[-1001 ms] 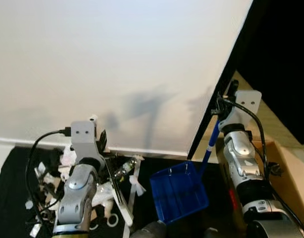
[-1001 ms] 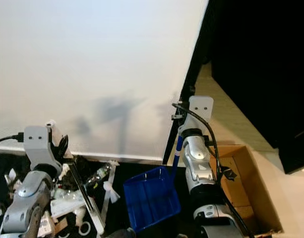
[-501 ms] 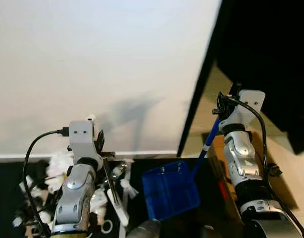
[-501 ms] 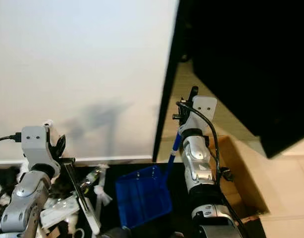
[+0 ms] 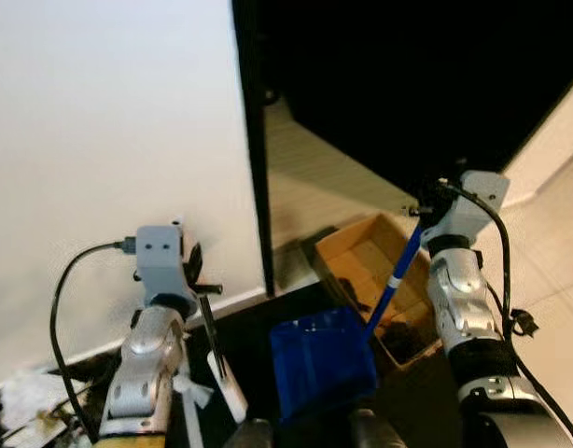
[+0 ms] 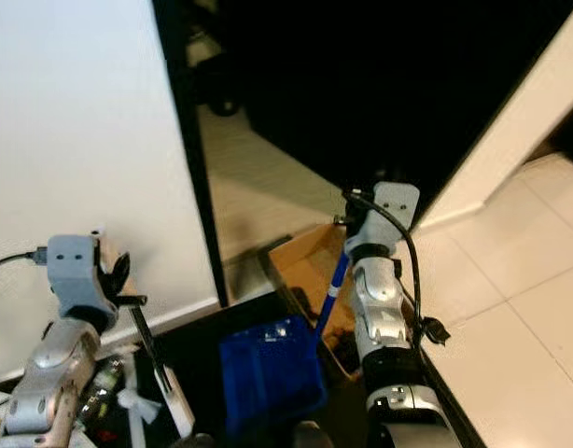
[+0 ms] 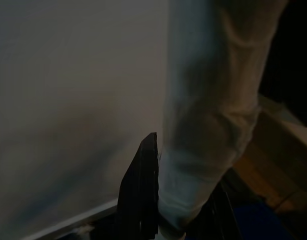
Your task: Sweep floor
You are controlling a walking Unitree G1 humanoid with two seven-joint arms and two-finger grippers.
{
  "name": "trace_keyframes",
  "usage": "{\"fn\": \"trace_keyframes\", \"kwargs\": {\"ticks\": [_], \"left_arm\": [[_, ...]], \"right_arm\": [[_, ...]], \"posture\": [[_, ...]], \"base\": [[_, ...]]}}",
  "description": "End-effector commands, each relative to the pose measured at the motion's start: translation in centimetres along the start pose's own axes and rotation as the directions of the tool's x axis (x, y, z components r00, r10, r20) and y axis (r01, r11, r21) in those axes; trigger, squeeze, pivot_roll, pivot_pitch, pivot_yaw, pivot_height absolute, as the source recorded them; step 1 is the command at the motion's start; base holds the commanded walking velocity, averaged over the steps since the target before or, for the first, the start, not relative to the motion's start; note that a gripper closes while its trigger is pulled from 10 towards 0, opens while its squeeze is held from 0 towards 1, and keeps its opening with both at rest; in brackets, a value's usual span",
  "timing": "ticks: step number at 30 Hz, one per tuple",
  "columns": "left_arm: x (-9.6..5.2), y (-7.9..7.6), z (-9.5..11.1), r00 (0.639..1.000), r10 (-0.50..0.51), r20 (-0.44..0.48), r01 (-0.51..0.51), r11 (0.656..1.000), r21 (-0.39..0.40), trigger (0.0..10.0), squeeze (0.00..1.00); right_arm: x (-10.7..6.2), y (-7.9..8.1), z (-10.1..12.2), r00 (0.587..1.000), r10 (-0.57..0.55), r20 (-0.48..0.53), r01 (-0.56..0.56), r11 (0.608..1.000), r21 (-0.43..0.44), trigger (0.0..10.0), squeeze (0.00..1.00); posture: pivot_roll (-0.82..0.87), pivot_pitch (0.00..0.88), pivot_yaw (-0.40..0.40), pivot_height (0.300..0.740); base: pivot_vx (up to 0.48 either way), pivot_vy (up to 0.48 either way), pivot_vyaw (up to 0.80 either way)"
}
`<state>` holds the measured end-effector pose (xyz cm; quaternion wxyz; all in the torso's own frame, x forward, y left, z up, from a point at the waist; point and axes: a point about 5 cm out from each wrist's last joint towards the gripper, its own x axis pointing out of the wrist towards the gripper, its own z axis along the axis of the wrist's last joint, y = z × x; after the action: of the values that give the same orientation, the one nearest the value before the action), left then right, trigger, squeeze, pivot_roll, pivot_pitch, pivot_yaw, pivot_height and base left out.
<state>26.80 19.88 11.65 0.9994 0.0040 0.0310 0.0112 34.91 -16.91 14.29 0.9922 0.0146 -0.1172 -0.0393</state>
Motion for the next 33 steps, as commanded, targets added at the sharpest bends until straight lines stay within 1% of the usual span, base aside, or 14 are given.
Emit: {"fn": "trace_keyframes", "kwargs": {"ticks": [1,12,17,26,33], "left_arm": [[-0.24,0.17,-0.36,1.0,0.01,-0.01,-0.01,1.0,0.007,10.0,0.0],[-0.33,0.14,-0.41,1.0,0.012,-0.011,-0.012,1.0,0.006,10.0,0.0],[-0.32,0.07,-0.47,1.0,0.007,-0.016,-0.007,1.0,0.02,10.0,0.0],[-0.32,0.0,-0.35,1.0,0.012,-0.007,-0.012,1.0,-0.003,10.0,0.0],[-0.39,-0.01,-0.29,1.0,0.009,-0.001,-0.009,1.0,0.009,10.0,0.0]], "right_arm": [[0.13,0.54,0.01,1.0,0.016,-0.004,-0.016,1.0,0.003,10.0,0.0],[0.2,0.82,0.15,0.999,0.034,0.001,-0.034,0.999,0.004,10.0,0.0],[0.14,0.82,0.06,0.999,0.033,-0.003,-0.033,0.999,0.003,10.0,0.0],[0.1,0.78,-0.05,0.999,0.032,-0.009,-0.032,0.999,0.005,10.0,0.0],[0.09,0.82,-0.14,0.999,0.034,-0.013,-0.034,0.999,0.008,10.0,0.0]], "posture": [[0.23,0.145,-0.031,0.74],[0.23,0.146,-0.033,0.74],[0.22,0.147,-0.034,0.74],[0.22,0.148,-0.035,0.74],[0.23,0.149,-0.037,0.74]], "base": [[0.0,0.0,0.0],[0.0,0.0,0.0],[0.0,0.0,0.0],[0.0,0.0,0.0],[0.0,0.0,0.0]]}}
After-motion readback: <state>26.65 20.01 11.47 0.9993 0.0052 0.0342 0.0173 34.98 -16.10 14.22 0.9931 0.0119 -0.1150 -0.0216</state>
